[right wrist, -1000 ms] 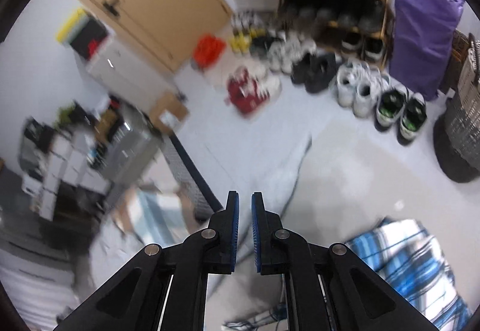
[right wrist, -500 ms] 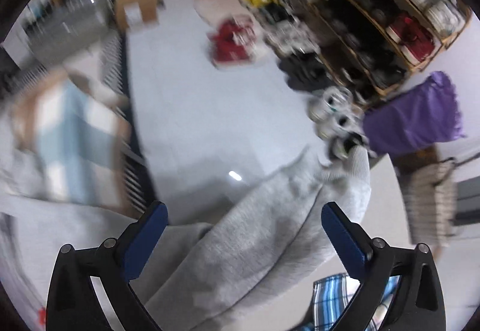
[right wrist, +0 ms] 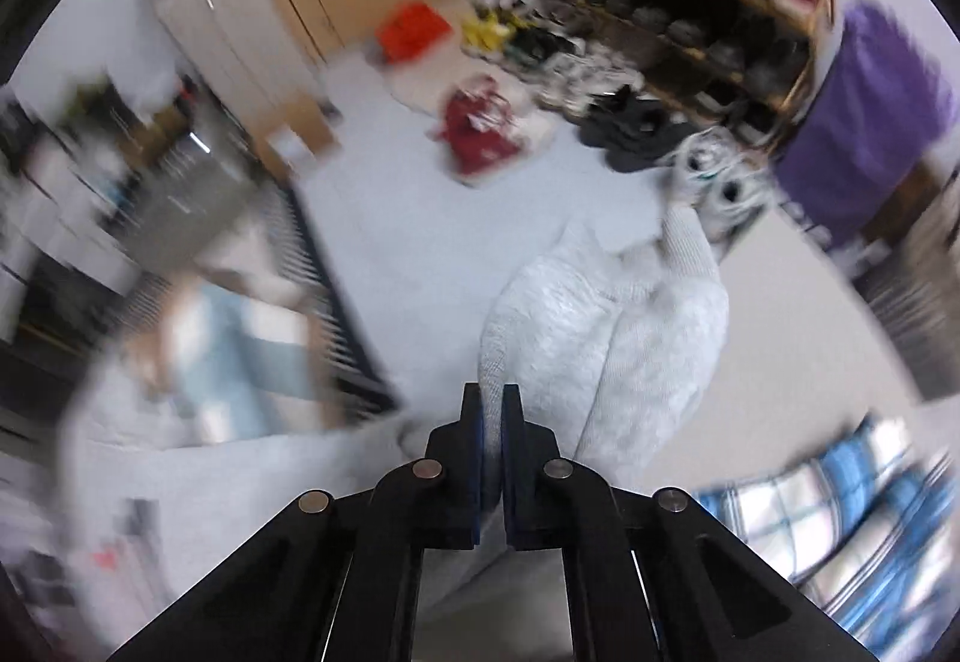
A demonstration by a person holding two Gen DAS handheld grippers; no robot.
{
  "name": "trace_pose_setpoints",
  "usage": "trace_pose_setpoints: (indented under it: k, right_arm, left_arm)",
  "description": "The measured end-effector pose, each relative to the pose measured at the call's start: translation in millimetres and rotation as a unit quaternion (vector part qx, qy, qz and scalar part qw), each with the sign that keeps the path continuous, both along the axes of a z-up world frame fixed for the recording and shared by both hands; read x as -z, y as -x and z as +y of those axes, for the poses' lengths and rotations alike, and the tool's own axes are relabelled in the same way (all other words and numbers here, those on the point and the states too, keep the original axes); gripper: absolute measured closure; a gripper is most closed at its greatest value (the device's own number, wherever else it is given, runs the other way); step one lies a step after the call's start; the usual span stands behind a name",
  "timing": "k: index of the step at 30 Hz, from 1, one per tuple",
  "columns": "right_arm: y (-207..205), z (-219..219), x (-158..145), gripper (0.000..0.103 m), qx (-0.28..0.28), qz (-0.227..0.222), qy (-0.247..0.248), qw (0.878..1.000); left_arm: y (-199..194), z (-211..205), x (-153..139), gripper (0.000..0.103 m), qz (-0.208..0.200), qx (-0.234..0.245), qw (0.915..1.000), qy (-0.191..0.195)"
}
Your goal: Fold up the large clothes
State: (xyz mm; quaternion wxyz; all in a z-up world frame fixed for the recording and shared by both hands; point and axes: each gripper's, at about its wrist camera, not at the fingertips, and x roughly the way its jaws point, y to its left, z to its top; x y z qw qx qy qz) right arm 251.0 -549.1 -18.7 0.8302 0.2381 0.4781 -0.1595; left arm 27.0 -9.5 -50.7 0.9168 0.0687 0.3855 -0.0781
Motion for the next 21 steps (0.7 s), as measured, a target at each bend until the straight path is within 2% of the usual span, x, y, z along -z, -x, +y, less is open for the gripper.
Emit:
trace_pose_setpoints:
  k: [2,4,6,8,10,12,15,19,21]
  right_arm:
    - [35.5,-9.9,-8.1,0.099,0.023,-0.046,-0.033,0.998]
    - [86.0,-23.6,-9.3,0.099,0.046,-0.102,-0.078,0.991]
    - [135.2,-29.7,-4.7,0.098,0.062,-0.140,-0.109,0.982]
    - [158.5,-31.6,10.1,0.098,0.059,-0.131,-0.141,0.979]
    - [166.0,-25.1,21.0,0.098,0.045,-0.101,-0.141,0.984]
    - [163.0,-17.0,14.1,0.098,0.014,-0.076,-0.093,0.993]
    - [142.4,0.9,-15.3,0.098,-0.035,-0.029,0.030,0.998]
    - [97.7,20.8,-50.6,0.098,-0.067,-0.013,0.166,0.984]
    - [74.4,25.9,-60.5,0.098,-0.077,-0.022,0.195,0.978]
  left_arm:
    - [1.5,0.4,-1.0,0.001,-0.003,0.000,1.0000,0.002]
    - [2.8,1.1,-1.9,0.001,-0.004,0.000,1.0000,0.002]
    - [3.5,1.2,-1.4,0.001,-0.004,0.001,1.0000,0.004]
    - [3.8,0.3,0.2,0.001,-0.002,0.004,1.0000,0.006]
    - [4.0,-1.3,0.9,0.001,0.001,0.005,1.0000,0.003]
    - [4.8,-4.1,3.2,0.001,0.002,0.007,1.0000,-0.005]
    - [6.0,-8.2,7.0,0.001,0.001,0.010,0.9997,-0.022]
    - [5.7,-12.7,9.3,0.001,-0.003,0.012,0.9992,-0.038]
    - [4.9,-13.5,9.7,0.001,-0.001,0.012,0.9993,-0.037]
